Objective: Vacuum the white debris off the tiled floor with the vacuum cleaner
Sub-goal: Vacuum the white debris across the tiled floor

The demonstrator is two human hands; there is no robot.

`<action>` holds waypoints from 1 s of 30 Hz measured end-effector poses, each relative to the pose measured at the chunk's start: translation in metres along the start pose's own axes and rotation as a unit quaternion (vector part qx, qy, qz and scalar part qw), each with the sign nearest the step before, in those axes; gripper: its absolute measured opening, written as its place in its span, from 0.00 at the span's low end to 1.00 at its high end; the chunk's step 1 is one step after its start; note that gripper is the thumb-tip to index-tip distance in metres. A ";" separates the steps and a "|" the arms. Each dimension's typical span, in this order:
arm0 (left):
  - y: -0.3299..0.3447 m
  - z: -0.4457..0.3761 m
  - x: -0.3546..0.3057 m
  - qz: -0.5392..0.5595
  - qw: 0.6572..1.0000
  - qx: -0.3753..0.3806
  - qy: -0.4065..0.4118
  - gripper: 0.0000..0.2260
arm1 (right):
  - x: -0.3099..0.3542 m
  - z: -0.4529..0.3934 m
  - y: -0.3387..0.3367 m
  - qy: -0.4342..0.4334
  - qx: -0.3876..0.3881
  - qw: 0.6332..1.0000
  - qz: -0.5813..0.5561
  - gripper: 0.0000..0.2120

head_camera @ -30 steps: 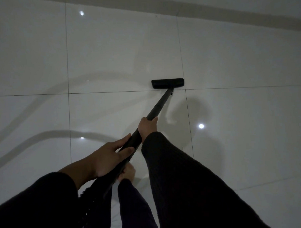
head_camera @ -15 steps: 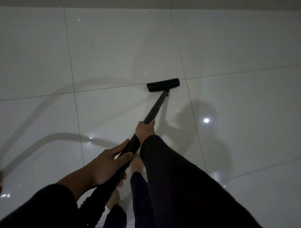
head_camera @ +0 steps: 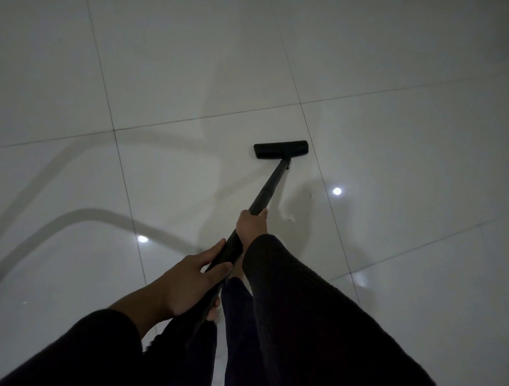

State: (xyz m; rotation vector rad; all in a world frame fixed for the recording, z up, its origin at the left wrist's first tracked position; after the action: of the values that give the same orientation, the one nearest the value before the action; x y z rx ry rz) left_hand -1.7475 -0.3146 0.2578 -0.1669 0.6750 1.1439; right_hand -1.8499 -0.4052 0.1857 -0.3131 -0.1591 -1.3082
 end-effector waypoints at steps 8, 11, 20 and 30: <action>0.049 0.008 0.036 0.022 1.000 -0.009 -0.007 0.27 | -0.054 0.014 -0.020 -0.003 0.012 1.000 -0.015 0.33; 0.072 0.005 0.043 0.055 0.998 -0.015 -0.006 0.26 | -0.073 0.013 -0.031 -0.006 0.015 1.000 -0.005 0.33; 0.132 -0.006 0.069 0.027 0.999 -0.020 -0.010 0.26 | -0.125 0.009 -0.072 -0.004 0.002 1.000 -0.012 0.32; 0.158 0.010 0.082 -0.020 0.999 0.014 -0.029 0.27 | -0.174 0.025 -0.085 -0.003 -0.006 0.997 -0.074 0.32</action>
State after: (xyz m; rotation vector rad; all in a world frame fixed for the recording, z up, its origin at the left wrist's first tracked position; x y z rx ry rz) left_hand -1.8629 -0.1787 0.2522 -0.1240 0.6335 1.0961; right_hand -1.9752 -0.2559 0.1703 -0.3200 -0.1836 -1.4545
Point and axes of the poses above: each hand's wrist, its own z-axis away from the middle knuckle, its own y-axis out of the palm, x = y × z, the point moved 1 cm from there along -z, towards the middle knuckle, and after that the axes turned 10 degrees about x, right-handed, at the moved point
